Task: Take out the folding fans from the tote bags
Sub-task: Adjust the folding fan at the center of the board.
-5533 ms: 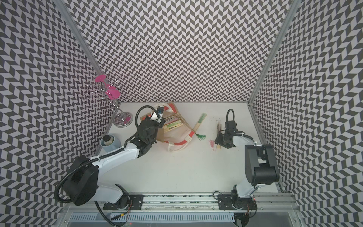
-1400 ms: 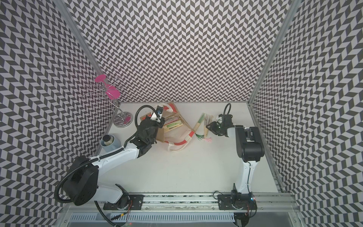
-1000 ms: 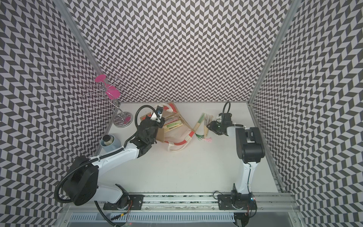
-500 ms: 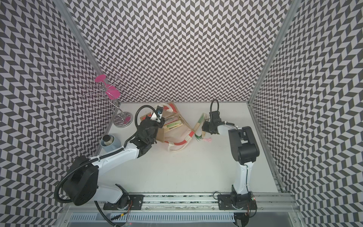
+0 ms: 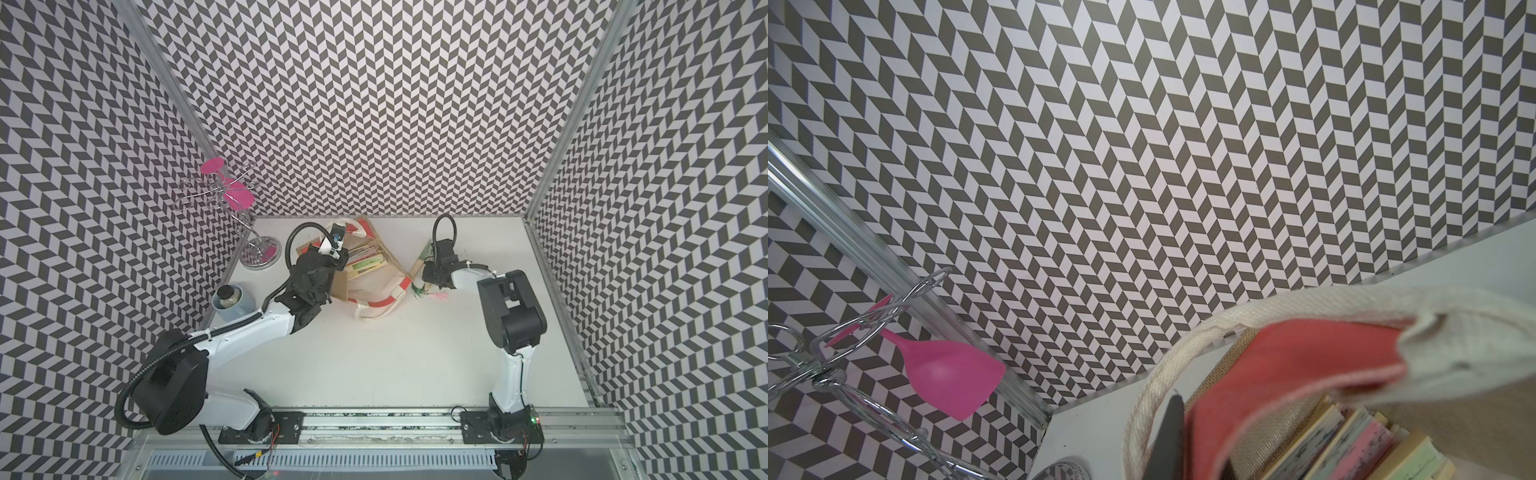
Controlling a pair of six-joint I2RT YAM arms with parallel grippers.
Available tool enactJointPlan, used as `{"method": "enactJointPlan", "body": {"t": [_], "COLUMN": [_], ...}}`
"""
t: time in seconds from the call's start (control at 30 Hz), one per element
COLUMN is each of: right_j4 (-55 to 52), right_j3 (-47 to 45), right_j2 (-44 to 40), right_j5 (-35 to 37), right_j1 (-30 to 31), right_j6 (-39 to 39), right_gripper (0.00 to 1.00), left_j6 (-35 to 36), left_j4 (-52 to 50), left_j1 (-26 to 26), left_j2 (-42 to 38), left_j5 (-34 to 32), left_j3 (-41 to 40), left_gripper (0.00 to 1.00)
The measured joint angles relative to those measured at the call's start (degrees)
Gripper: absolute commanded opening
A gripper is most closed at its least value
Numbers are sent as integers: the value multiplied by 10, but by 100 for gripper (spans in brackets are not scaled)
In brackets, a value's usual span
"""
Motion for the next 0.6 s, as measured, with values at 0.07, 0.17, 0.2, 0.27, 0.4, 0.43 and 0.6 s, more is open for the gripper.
{"method": "enactJointPlan", "body": {"t": [0.07,0.17,0.2,0.27,0.4,0.43,0.6], "right_j4": [10,13,13,12,9,9,-5], "right_j3": [-11,-21,-21,-21,-21,-21,1], "right_j2": [-5,-12,-12,-12,-12,-12,4], "right_j5": [0,3,7,14,28,32,52], "right_j1": [2,8,11,19,33,35,38], "right_j6": [6,12,14,17,21,23,30], "right_gripper": [40,39,39,39,38,37,34], "left_j6": [0,0,0,0,0,0,0], "left_j4": [0,0,0,0,0,0,0], "left_j1": [0,0,0,0,0,0,0], "left_j2": [0,0,0,0,0,0,0], "left_j5": [0,0,0,0,0,0,0], "left_j3": [0,0,0,0,0,0,0], "left_gripper": [0,0,0,0,0,0,0]}}
